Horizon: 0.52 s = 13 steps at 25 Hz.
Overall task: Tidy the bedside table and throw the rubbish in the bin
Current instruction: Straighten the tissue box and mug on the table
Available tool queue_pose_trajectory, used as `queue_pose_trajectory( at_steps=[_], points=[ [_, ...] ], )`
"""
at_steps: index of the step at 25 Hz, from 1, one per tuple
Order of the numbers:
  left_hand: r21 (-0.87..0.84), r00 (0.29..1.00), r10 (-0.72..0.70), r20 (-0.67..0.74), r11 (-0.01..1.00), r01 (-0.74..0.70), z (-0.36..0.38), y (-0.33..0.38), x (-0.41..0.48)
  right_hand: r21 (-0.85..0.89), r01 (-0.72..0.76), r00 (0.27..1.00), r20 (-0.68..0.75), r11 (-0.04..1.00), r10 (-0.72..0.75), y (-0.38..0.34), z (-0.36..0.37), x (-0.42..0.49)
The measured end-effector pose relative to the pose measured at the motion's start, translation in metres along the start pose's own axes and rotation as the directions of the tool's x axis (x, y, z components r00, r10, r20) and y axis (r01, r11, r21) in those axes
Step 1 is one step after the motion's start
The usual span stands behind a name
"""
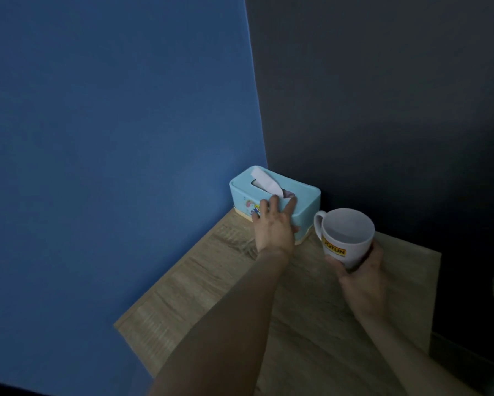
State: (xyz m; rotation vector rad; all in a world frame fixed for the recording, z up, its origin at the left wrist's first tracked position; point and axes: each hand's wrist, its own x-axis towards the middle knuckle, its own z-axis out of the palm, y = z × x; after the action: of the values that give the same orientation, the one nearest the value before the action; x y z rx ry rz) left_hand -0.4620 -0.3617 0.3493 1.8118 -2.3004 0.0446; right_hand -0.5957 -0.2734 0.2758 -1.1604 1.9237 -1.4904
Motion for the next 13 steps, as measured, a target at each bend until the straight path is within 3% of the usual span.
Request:
queue_pose_trajectory(
  at_steps=[4,13],
  points=[
    [0.031,0.998,0.000,0.062,1.000,-0.001,-0.001,0.000,0.003,0.010,-0.011,1.000,0.020,1.000,0.011,0.003,-0.001,0.004],
    [-0.109,0.985,-0.035,0.168,0.993,0.054,0.001,0.005,0.015,0.018,-0.014,0.999,0.036,1.000,0.014,0.007,-0.003,0.005]
  ],
)
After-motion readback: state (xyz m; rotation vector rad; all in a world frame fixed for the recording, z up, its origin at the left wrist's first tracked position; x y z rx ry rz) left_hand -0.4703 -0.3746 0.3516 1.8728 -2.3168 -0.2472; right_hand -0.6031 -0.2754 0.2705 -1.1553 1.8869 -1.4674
